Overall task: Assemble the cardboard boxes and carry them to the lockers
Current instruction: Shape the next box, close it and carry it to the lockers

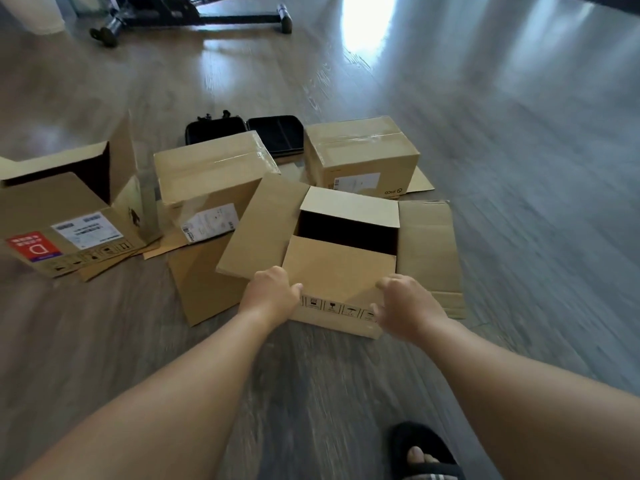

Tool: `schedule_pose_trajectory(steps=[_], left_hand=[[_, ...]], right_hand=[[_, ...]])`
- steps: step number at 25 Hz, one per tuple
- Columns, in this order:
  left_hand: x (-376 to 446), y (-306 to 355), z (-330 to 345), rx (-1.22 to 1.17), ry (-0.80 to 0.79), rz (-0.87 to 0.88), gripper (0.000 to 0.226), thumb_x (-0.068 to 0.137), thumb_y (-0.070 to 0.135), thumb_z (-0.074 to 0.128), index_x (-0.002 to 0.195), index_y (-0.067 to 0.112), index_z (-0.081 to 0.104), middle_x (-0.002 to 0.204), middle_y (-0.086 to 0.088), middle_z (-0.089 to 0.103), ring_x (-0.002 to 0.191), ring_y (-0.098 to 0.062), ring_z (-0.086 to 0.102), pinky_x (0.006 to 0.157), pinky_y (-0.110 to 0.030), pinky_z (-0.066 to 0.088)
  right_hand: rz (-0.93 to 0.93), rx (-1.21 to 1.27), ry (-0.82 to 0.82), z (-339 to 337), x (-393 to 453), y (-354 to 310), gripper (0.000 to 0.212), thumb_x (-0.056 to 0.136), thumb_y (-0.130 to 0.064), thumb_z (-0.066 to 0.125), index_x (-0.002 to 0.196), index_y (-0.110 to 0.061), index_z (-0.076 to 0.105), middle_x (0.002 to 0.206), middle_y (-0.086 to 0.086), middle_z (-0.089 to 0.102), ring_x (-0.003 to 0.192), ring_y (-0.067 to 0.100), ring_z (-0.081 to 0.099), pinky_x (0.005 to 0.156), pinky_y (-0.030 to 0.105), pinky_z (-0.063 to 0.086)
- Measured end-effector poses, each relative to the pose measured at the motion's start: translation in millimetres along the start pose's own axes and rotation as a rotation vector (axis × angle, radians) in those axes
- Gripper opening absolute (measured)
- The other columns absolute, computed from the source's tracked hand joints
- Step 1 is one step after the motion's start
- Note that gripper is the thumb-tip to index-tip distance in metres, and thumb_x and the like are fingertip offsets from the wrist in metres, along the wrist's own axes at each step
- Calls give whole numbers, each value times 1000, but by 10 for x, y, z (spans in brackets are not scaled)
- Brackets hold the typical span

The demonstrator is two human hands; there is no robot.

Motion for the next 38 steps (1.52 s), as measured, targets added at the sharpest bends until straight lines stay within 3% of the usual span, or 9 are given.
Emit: schedule_pose_trajectory(steps=[2,6,9,12,17,22,26,29,38], left_hand=[[-3,10,51,30,-38,1,32,95,38,58,76,12,54,91,-11,64,79,-28,58,66,-32,43],[-67,21,198,-51,-191,70,38,96,38,56,127,18,64,124,-5,65,111,-24,61,93,-35,52],[-43,15,234,-74,-190,62,32,96,37,55,119,19,67,114,-4,67,103,-23,62,91,-40,55],[-3,-16,227,29,-176,35,23,94,40,53,102,20,62,98,-2,64,86,-20,61,76,-39,56],[71,-295,51,92,-131,-91,35,98,45,49,110,12,55,116,-10,60,108,-31,58,85,-38,49],[66,-628,11,40,-78,-141,46,97,44,49,124,7,54,139,-12,48,123,-32,51,97,-39,45],[-86,-722,61,121,-107,-129,62,98,43,48,146,5,37,163,-17,14,143,-35,32,107,-43,39],[-157,-503,71,303,-6,103,64,98,44,45,150,10,32,164,-14,14,151,-29,15,116,-46,28],[-147,163,420,481,-254,362,52,100,28,50,150,30,39,166,2,15,154,-22,-2,121,-60,7]], right_hand=[[59,-22,-86,57,157,152,44,92,-41,62,124,-12,54,130,8,48,131,30,45,103,46,47],[65,-22,-167,23,528,286,70,95,-49,59,149,-13,34,151,14,38,145,32,30,116,49,34],[72,-145,-223,1,720,320,82,97,-57,52,160,-17,18,162,8,30,154,30,15,120,60,17],[3,-286,-290,78,707,208,76,96,-65,43,152,-16,35,154,6,46,153,30,21,121,63,5],[-117,-243,-455,341,363,-328,49,89,-66,53,110,-22,58,101,-2,58,116,29,58,114,59,23],[-261,-77,-406,581,162,-1073,36,88,-40,69,111,-13,65,111,6,65,105,30,63,76,31,44],[-291,-112,-442,779,128,-1390,35,89,-34,57,120,-18,62,119,6,64,114,35,59,95,47,44],[-265,-150,-402,722,146,-1368,28,91,-27,50,115,-16,61,118,8,63,116,37,54,108,63,30],[-213,-252,-227,227,66,-997,36,98,-28,57,131,-13,58,133,10,59,136,33,42,118,60,21]])
Point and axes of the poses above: each hand's wrist, its own x-axis towards the middle knuckle, its own z-axis out of the palm, y = z × x, the point moved 6 cm from there along x, towards the middle knuckle
